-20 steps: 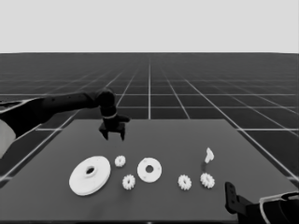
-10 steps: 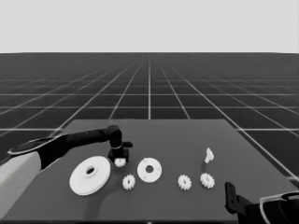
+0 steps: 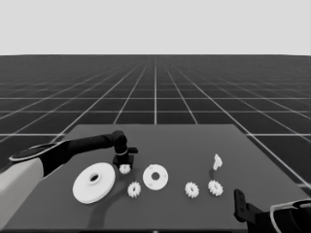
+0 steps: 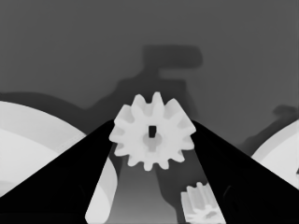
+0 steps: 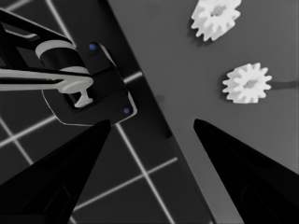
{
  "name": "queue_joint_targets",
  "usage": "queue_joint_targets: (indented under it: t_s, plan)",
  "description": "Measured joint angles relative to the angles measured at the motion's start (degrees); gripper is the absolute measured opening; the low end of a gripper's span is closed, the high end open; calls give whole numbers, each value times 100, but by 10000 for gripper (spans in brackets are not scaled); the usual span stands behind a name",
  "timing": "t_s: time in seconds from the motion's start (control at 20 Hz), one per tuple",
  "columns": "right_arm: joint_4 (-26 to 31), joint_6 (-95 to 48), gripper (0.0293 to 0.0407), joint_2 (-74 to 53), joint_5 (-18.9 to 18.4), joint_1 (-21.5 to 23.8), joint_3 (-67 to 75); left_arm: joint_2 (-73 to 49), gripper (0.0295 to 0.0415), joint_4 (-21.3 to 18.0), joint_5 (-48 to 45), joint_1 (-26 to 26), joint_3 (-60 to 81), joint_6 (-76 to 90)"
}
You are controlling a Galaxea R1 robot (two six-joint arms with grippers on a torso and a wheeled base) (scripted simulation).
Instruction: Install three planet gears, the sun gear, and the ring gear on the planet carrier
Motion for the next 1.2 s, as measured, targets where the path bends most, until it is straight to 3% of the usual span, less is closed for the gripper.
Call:
queue_joint_targets:
  t_s: [0.05, 0.1, 0.2, 0.3, 0.45, 0.55, 0.75, 1.05, 1.1, 1.2]
  plan:
    - [0, 0, 385, 0, 0, 0, 0, 1, 312, 2, -2, 3, -2, 0]
    - [0, 0, 385, 0, 0, 0, 0, -380, 313, -590, 596, -563, 984, -463]
    - [0, 0, 385, 0, 0, 0, 0, -481, 312, -1411, 977, -1653, 1270, -610]
    - [0, 0, 385, 0, 0, 0, 0, -434, 312, -1710, 1089, -2008, 1154, -550]
    - [0, 0, 385, 0, 0, 0, 0, -403, 312, -1831, 1140, -2137, 1072, -507]
    - [0, 0, 385, 0, 0, 0, 0, -397, 312, -1851, 1148, -2155, 1055, -497]
    - [0, 0, 385, 0, 0, 0, 0, 1505, 312, -1870, 1128, -2160, -75, -1256]
    - [0, 0, 385, 0, 0, 0, 0, 1803, 312, -1870, 1130, -2159, -421, -1219]
    - [0, 0, 385, 0, 0, 0, 0, 1792, 312, -1102, 861, -1508, -391, -1237]
    - [0, 0, 385, 0, 0, 0, 0, 1926, 313, -397, 563, -590, -827, -993]
